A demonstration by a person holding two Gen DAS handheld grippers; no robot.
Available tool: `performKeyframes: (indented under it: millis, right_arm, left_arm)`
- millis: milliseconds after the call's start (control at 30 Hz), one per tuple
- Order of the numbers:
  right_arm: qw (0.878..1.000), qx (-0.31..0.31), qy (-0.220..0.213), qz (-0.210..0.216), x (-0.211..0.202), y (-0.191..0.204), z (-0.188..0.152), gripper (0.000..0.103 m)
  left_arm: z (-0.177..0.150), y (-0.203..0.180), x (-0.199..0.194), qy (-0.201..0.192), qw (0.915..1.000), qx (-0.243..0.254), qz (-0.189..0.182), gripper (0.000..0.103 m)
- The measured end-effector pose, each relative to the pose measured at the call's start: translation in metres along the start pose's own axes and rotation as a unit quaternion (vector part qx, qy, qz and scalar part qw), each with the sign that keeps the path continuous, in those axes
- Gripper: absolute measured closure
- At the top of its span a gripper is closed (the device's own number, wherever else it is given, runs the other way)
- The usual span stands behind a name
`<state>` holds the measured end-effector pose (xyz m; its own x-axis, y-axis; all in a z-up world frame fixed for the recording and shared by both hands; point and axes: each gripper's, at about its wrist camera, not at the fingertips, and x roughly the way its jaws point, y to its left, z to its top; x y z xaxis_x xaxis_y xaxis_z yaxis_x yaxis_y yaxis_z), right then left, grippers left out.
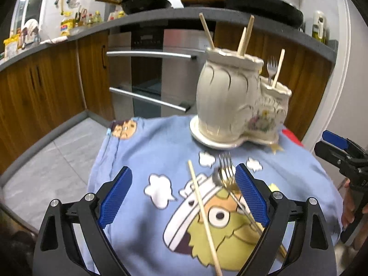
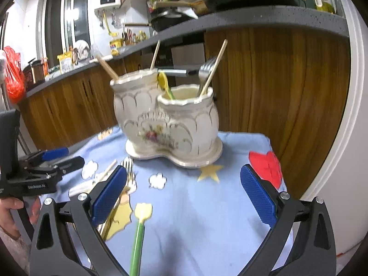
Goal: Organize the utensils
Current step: 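Withdraw both open tools from the holder back over the utensil pile, then grasp a wooden chopstick with the left tool while the right tool grasps a yellow-green spoon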
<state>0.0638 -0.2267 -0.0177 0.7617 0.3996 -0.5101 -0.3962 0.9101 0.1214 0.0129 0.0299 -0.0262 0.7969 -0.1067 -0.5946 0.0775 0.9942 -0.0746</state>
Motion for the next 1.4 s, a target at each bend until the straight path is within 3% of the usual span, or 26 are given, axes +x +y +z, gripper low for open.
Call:
performKeyframes:
  millis: [100, 300, 467, 567, 700, 833, 1167, 1333, 1400]
  right_arm:
    - [0.999, -0.006, 0.036, 0.006, 0.005, 0.005, -0.008, 0.006]
    - [0.997, -0.031, 0.065, 0.011, 0.005, 0.024, -0.022, 0.006]
    - [0.994, -0.067, 0.088, 0.013, 0.006, 0.044, -0.033, 0.007]
    - [0.991, -0.074, 0.107, 0.021, 0.01, 0.053, -0.037, 0.019]
    - [0.987, -0.079, 0.129, 0.048, 0.013, 0.066, -0.039, 0.042]
    - [0.984, -0.099, 0.143, 0.03, 0.018, 0.074, -0.044, 0.063]
    - [0.982, -0.089, 0.164, 0.012, 0.025, 0.063, -0.049, 0.076]
    - [0.983, -0.088, 0.161, 0.015, 0.028, 0.062, -0.048, 0.078]
    - [0.983, -0.085, 0.159, 0.017, 0.029, 0.061, -0.048, 0.081]
  left_arm:
    - [-0.004, -0.001, 0.002, 0.031, 0.9995, 0.004, -0.005, 0.012]
    - [-0.013, -0.007, 0.011, 0.069, 0.997, 0.034, 0.007, 0.012]
    - [-0.018, -0.012, 0.012, 0.08, 0.9954, 0.052, 0.001, 0.012]
    - [-0.019, -0.011, 0.011, 0.085, 0.9951, 0.05, -0.01, 0.016]
    - [-0.018, -0.01, 0.01, 0.089, 0.9946, 0.049, -0.021, 0.031]
    - [-0.02, -0.013, 0.012, 0.096, 0.9934, 0.056, -0.028, 0.043]
    - [-0.026, -0.021, 0.019, 0.114, 0.9899, 0.076, -0.035, 0.061]
    - [-0.027, -0.022, 0.023, 0.116, 0.9892, 0.084, -0.03, 0.065]
    - [-0.027, -0.022, 0.024, 0.115, 0.989, 0.089, -0.026, 0.072]
